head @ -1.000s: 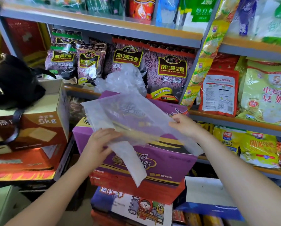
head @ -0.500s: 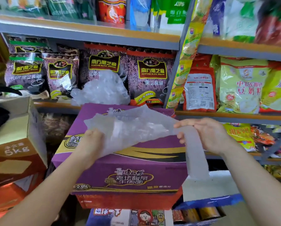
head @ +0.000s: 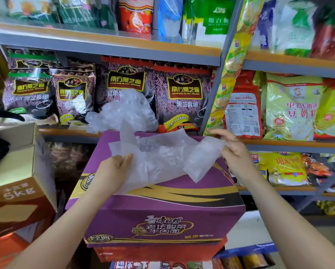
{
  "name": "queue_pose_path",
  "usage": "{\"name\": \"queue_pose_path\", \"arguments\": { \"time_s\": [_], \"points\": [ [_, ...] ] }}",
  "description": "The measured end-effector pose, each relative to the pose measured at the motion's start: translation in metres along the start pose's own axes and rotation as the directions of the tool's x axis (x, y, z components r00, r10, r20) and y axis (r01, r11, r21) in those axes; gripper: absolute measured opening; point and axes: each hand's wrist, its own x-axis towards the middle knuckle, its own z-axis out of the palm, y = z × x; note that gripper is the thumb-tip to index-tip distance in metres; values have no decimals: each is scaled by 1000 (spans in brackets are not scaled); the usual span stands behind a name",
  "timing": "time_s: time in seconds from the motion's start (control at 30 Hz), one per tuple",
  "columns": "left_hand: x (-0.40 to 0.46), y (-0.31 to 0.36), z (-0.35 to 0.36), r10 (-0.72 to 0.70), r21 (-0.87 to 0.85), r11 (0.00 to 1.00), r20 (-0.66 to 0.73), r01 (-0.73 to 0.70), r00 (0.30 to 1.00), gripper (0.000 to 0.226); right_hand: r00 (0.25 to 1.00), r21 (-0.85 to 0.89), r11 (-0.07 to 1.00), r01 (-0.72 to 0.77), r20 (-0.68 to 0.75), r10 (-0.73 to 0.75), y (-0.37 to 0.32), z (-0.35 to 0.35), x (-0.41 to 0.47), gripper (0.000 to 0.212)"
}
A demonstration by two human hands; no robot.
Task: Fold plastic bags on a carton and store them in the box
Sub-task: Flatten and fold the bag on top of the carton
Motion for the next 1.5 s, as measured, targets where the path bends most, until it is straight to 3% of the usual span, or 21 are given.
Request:
{"name": "queue_pose_path", "arguments": {
  "time_s": [0.03, 0.1, 0.13, 0.23, 0.33, 0.5, 0.57, 0.7, 0.77, 0.83, 0.9, 1.17, 1.33, 1.43, 1.5],
  "points": [
    [1, -1, 0, 18, -25, 1000, 17, -18, 1000, 45, 999, 57, 997, -47, 20, 46, -2, 3, 0, 22],
    [1, -2, 1, 44, -83, 996, 91, -37, 995, 44, 984, 41, 983, -177, 35, 176, 4, 9, 4, 54],
    [-1, -2, 3, 57, -81, 996, 115, -48, 992, 41, 963, -7, 964, -264, 49, 264, 10, 13, 8, 61],
    [-3, -9, 11, 172, 26, 984, 39, -173, 984, 42, 890, -152, 879, -452, -10, 456, 31, 27, 11, 44],
    [-3, -25, 19, 230, 170, 960, -35, -221, 972, 40, 908, -369, 838, -402, -46, 416, 36, 31, 11, 38],
    [-8, -18, 14, 133, 343, 935, -104, -90, 986, 25, 916, -516, 767, -381, -99, 389, 41, 35, 14, 41],
    [-8, -14, 11, 180, 403, 906, -95, -128, 979, 47, 915, -542, 747, -386, -121, 385, 43, 36, 14, 38],
    [5, -4, 20, 508, 479, 736, 78, -479, 858, 60, 918, -569, 729, -381, -136, 374, 37, 38, 13, 33],
    [9, 7, 23, 484, 458, 722, 201, -518, 852, 74, 914, -594, 710, -377, -117, 388, 36, 38, 15, 34],
    [11, 6, 26, 375, 489, 716, 334, -499, 865, 116, 910, -617, 693, -371, -95, 403, 36, 36, 16, 35],
    [9, 2, 29, 262, 536, 708, 406, -461, 875, 136, 904, -646, 668, -369, -81, 420, 36, 33, 16, 34],
    [-2, -1, 32, 248, 567, 692, 394, -446, 885, 144, 871, -769, 538, -346, -50, 489, 23, 26, 14, 26],
    [-1, 0, 33, 353, 602, 647, 308, -468, 884, 129, 929, -746, 592, -306, -98, 357, 30, 39, 32, 33],
    [1, -2, 38, 321, 578, 702, 265, -416, 909, 111, 940, -700, 652, -291, -81, 333, 41, 49, 36, 31],
    [-1, -1, 37, 291, 555, 739, 249, -383, 924, 121, 949, -716, 634, -291, -129, 289, 45, 55, 32, 31]
  ]
}}
